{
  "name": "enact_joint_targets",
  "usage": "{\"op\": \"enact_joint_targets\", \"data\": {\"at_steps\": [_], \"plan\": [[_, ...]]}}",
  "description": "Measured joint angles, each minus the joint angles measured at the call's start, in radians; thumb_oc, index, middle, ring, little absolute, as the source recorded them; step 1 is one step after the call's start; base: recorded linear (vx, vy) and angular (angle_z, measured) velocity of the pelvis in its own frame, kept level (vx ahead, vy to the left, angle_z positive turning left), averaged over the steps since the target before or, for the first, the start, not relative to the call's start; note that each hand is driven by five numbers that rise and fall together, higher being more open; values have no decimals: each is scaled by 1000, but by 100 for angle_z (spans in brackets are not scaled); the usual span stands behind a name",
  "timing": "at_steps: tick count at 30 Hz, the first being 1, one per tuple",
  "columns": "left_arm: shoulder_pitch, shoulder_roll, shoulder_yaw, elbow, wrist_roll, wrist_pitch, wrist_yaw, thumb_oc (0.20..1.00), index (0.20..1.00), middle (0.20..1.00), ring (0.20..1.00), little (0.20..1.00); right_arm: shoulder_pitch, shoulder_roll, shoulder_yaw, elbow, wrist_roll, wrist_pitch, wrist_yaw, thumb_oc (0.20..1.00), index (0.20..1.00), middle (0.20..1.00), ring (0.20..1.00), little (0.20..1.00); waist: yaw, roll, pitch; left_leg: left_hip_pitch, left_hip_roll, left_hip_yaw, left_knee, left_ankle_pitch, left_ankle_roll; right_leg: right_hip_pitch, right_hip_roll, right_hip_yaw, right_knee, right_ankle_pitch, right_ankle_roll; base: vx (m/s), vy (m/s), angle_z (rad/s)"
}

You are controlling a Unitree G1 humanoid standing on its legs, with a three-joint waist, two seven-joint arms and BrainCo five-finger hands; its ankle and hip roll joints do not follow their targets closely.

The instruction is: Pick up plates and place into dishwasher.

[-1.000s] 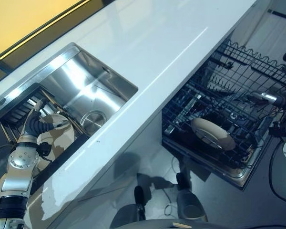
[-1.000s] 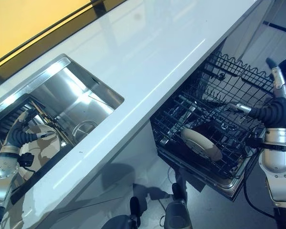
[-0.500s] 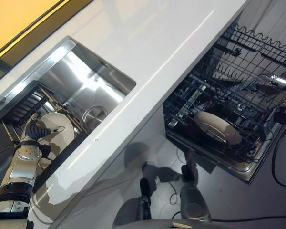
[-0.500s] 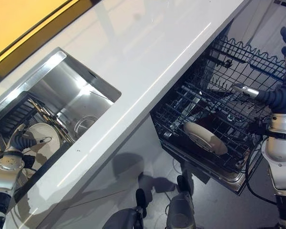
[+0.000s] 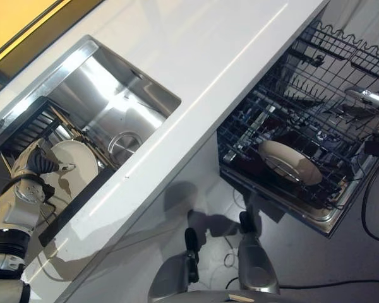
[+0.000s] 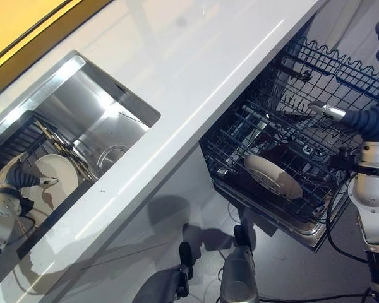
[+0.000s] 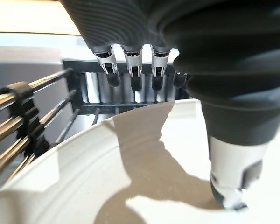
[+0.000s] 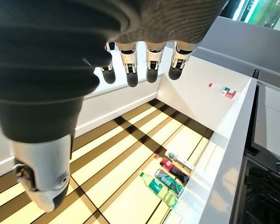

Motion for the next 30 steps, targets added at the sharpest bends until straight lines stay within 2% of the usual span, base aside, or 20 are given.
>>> {"op": "enact_joint_targets", "data": {"at_steps": [3, 9, 13, 20, 23, 24, 25, 26, 30], "plan": [[-3, 26, -11, -24, -112, -50, -133, 1000, 1000, 1000, 1000, 1000, 1, 0, 0, 0, 0, 2, 1, 1000, 1000, 1000, 1000, 1000, 1, 1, 4, -11, -2, 0, 11, -6, 2, -5, -3, 0, 0, 1, 2, 10, 40, 2], [-8, 115, -37, -45, -235, -55, -304, 1000, 1000, 1000, 1000, 1000, 1, -6, 0, 0, 3, 2, 16, 1000, 1000, 1000, 1000, 1000, 2, 3, 6, -13, -11, 1, 16, -9, 8, -5, -12, -2, -2, 2, 7, 7, 19, 1], [-27, 145, -37, -47, -314, -23, -406, 1000, 1000, 1000, 1000, 1000, 1, -14, 2, 0, 29, 2, 17, 1000, 1000, 1000, 1000, 1000, 3, 4, 6, -11, -18, 1, 20, -13, 13, 2, -21, -14, -2, 2, 8, -1, -5, 1], [-48, 191, -38, -56, -320, 50, -531, 1000, 1000, 1000, 1000, 1000, 1, -44, 18, 1, 62, 2, 17, 1000, 1000, 1000, 1000, 1000, 2, 7, 8, -3, -20, -4, 23, -14, 15, 15, -28, -36, -7, 2, 8, -20, -37, 2], [-56, 198, -38, -57, -303, 61, -568, 1000, 1000, 1000, 1000, 1000, 3, -45, 29, 1, 79, 2, 17, 1000, 1000, 1000, 1000, 1000, -2, 11, 10, 10, -19, -11, 22, -14, 15, 38, -29, -44, -20, 3, 9, -16, -67, 6], [-61, 204, -37, -61, -303, 63, -579, 605, 605, 605, 605, 605, 3, -45, 29, 1, 82, 2, 16, 1000, 1000, 1000, 1000, 1000, -2, 12, 10, 12, -19, -16, 21, -14, 15, 43, -30, -50, -22, 3, 9, -8, -61, 12], [-61, 213, -36, -73, -303, 69, -593, 542, 542, 542, 542, 542, 4, -46, 29, 1, 87, 2, 16, 1000, 1000, 1000, 1000, 1000, -1, 12, 10, 15, -19, -20, 19, -14, 15, 48, -31, -56, -25, 3, 9, -3, -78, 13], [-60, 221, -35, -86, -303, 76, -608, 200, 200, 200, 200, 200, 10, -47, 29, 1, 90, 2, 16, 1000, 1000, 1000, 1000, 1000, 2, 13, 10, 21, -19, -23, 17, -14, 15, 58, -32, -60, -30, 3, 9, -6, -90, 11], [-56, 239, 12, -150, -304, 90, -644, 200, 200, 200, 200, 200, 14, -48, 28, 1, 102, 0, 16, 1000, 1000, 1000, 1000, 1000, 7, 20, 5, 27, -20, -46, 14, -14, 15, 83, -36, -83, -46, 2, 9, 0, -109, 16]]}}
